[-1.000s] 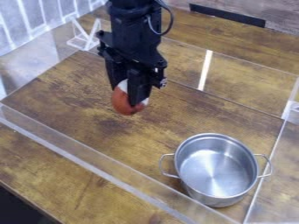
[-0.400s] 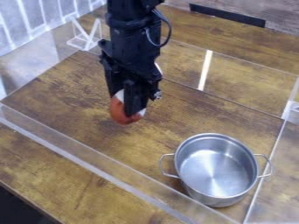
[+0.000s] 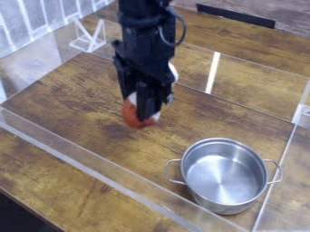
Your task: Remove the mushroom from the silver pot and put it on the table
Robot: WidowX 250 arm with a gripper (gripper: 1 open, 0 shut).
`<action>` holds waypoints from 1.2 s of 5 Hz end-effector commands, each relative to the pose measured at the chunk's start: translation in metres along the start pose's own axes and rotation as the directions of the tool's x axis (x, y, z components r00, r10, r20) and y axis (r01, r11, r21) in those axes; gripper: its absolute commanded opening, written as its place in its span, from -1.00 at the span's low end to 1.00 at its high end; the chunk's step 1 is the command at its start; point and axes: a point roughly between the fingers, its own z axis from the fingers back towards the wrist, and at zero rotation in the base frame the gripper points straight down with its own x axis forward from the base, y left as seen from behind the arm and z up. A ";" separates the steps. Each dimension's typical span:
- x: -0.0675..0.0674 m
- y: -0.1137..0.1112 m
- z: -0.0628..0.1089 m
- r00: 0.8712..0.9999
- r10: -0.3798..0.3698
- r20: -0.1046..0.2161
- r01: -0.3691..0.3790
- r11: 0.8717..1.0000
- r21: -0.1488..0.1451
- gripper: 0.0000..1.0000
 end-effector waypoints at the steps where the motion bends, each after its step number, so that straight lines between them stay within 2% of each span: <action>1: -0.001 0.005 -0.011 0.999 -0.032 0.028 0.032 0.999 -0.001 -1.00; 2: 0.003 0.012 -0.015 0.998 -0.068 0.019 0.068 0.998 -0.005 1.00; 3: 0.006 0.019 -0.010 0.995 -0.098 0.019 0.098 0.995 -0.014 1.00; 5: 0.013 0.008 -0.038 0.995 -0.097 0.023 0.098 0.995 -0.021 1.00; 6: 0.021 0.008 -0.020 0.997 -0.072 0.037 0.072 0.997 0.005 1.00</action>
